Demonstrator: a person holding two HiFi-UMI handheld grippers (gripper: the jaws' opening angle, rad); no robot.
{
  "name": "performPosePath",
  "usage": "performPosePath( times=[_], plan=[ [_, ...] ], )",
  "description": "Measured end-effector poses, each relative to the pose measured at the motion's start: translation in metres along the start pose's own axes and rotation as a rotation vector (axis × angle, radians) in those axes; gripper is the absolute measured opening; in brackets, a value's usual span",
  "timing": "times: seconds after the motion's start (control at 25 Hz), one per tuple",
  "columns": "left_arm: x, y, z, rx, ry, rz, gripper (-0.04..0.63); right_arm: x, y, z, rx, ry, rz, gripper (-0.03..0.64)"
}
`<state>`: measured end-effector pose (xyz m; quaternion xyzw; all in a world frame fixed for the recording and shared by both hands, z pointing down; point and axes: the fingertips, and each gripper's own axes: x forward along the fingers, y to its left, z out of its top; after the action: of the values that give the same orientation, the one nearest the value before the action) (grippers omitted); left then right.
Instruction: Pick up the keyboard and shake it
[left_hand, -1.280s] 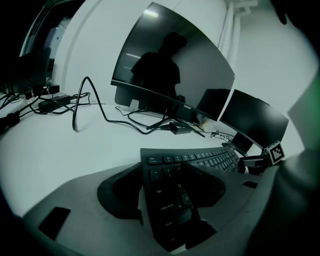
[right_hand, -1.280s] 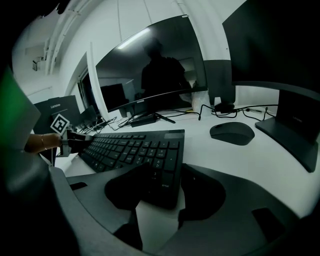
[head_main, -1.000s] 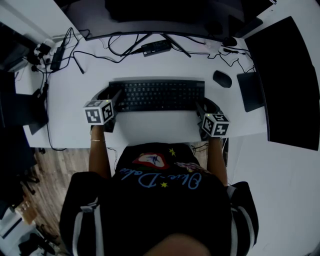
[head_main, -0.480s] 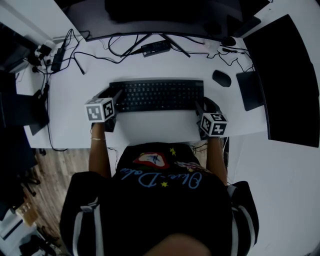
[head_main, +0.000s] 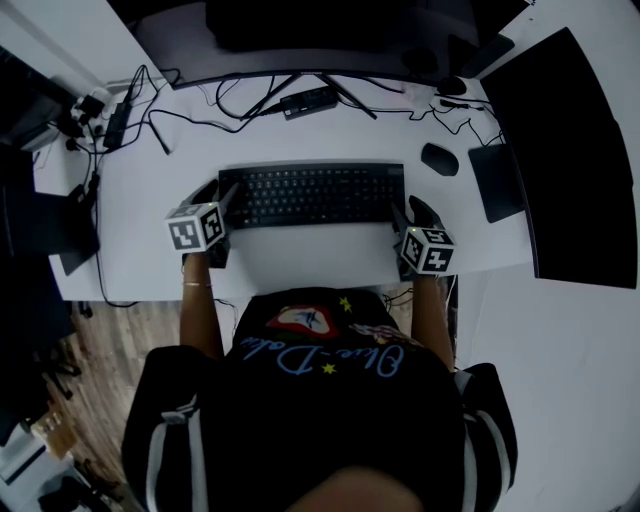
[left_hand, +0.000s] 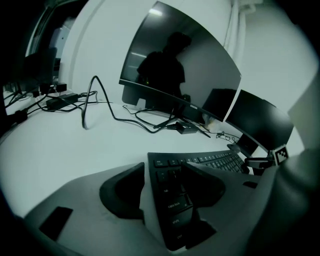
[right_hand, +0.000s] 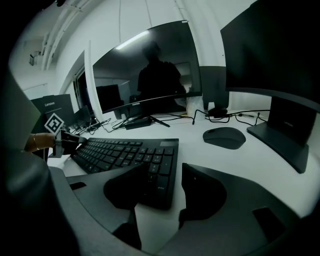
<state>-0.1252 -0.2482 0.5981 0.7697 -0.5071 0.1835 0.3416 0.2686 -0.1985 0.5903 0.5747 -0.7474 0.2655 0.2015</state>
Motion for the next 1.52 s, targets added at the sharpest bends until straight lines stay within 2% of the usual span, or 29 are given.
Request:
performPosePath(
  times=[0.16,0.24,0.36,0.52,0.64,0.76,1.0,1.28,1.52],
  plan=[
    [-0.01,0.005,0.002,-0.023,-0.042,0.021,0.19,-0.006,-0.002,0.012,0.024,-0.04,-0.006,0.186],
    [-0.015,0.004,0.006,-0.008,-0.068,0.029,0.15,-0.01,-0.001,0.021,0.022,-0.075,-0.01,0.136],
    [-0.024,-0.005,0.017,0.034,-0.127,0.02,0.106,-0.016,0.004,0.037,-0.007,-0.136,-0.023,0.071],
    [-0.033,-0.031,0.036,0.106,-0.203,-0.027,0.048,-0.025,0.013,0.058,-0.079,-0.21,-0.04,0.018],
    [-0.042,-0.045,0.051,0.136,-0.25,-0.055,0.02,-0.034,0.022,0.076,-0.036,-0.283,-0.003,0.007],
    [-0.052,-0.057,0.064,0.178,-0.288,-0.074,0.011,-0.044,0.032,0.091,0.015,-0.344,0.053,0.003],
    [-0.069,-0.073,0.079,0.217,-0.336,-0.082,0.009,-0.061,0.051,0.115,-0.073,-0.398,0.076,0.0],
    [-0.077,-0.093,0.082,0.271,-0.359,-0.121,0.009,-0.079,0.066,0.133,-0.111,-0.457,0.096,0.0],
    [-0.08,-0.097,0.083,0.28,-0.37,-0.132,0.009,-0.084,0.071,0.138,-0.127,-0.472,0.095,0.0]
  ],
)
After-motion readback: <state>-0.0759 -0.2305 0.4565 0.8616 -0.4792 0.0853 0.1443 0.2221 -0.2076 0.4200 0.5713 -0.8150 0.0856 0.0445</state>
